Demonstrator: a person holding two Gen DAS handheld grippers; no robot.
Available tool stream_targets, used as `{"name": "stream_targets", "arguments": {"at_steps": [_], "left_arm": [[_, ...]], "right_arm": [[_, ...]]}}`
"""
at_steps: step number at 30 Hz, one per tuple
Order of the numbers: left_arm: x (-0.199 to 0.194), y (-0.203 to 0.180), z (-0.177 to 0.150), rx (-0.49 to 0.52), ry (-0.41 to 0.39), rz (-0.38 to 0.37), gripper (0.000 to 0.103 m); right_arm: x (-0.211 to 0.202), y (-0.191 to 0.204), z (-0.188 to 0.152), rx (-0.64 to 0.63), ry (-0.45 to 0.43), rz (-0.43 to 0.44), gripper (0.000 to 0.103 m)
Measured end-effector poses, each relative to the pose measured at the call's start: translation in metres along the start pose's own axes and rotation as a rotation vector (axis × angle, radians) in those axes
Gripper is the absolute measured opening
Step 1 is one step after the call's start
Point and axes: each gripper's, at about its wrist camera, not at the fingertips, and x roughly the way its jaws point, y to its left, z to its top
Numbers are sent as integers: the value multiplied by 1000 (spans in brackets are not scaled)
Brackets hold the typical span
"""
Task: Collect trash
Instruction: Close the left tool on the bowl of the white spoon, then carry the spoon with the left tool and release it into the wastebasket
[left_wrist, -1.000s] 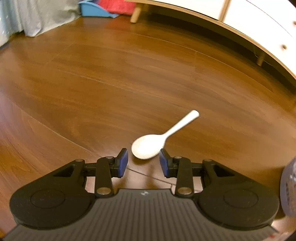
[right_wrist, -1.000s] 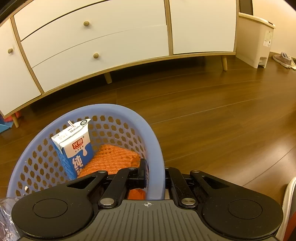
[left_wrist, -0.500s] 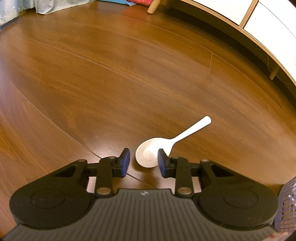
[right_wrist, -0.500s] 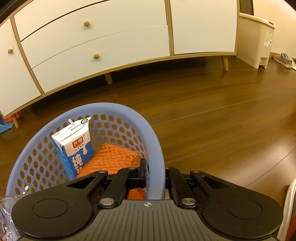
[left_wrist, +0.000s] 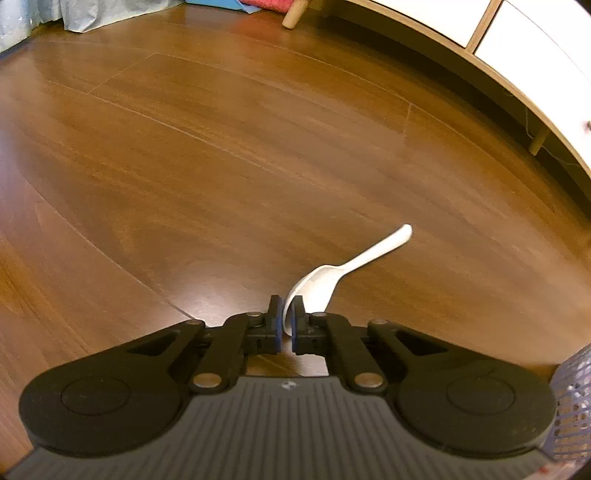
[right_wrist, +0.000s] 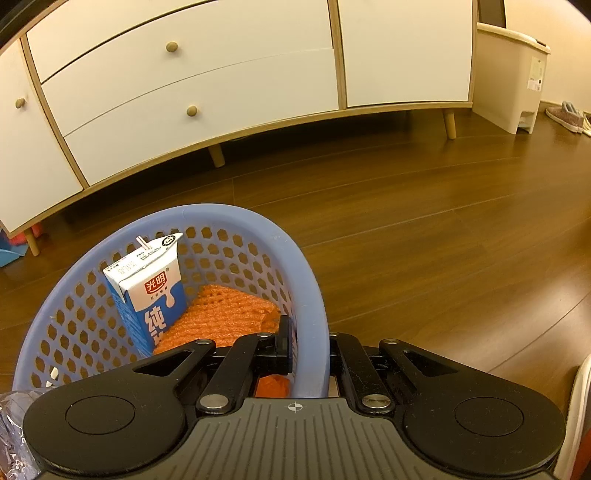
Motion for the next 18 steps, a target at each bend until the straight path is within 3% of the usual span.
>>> {"name": "stream_targets", "arguments": {"at_steps": [10,18], "left_arm": [[-32,-20,-5,21,-26,-44,0],[-83,-55,-4,60,-79,-133,0]], "right_arm": [[-1,1,0,-23,-6,11,1],[-7,7,0,-54,-18,31,1]]}}
